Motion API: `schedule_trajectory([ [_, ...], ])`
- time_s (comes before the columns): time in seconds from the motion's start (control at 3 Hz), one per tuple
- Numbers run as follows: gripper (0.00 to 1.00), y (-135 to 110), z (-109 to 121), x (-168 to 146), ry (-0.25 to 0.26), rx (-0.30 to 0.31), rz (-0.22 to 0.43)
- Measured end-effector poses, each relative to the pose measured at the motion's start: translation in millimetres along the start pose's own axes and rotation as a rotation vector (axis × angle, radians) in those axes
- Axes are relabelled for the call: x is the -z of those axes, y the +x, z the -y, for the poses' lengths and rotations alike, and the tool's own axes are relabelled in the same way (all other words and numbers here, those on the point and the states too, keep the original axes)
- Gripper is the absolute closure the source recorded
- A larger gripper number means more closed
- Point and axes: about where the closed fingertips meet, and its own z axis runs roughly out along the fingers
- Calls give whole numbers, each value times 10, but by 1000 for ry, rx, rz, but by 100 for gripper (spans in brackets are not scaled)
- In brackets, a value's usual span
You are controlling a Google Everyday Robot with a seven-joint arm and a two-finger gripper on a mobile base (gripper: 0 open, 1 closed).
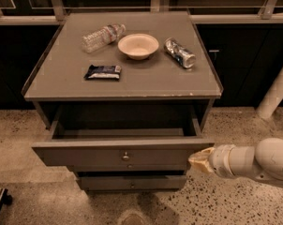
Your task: Close top drawer
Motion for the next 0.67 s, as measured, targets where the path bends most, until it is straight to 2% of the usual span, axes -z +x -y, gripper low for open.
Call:
schedule_trajectory([
  [0.33, 100, -223, 138, -148, 37, 10, 15],
  [0.67, 100, -218, 134, -142, 37, 10, 15],
])
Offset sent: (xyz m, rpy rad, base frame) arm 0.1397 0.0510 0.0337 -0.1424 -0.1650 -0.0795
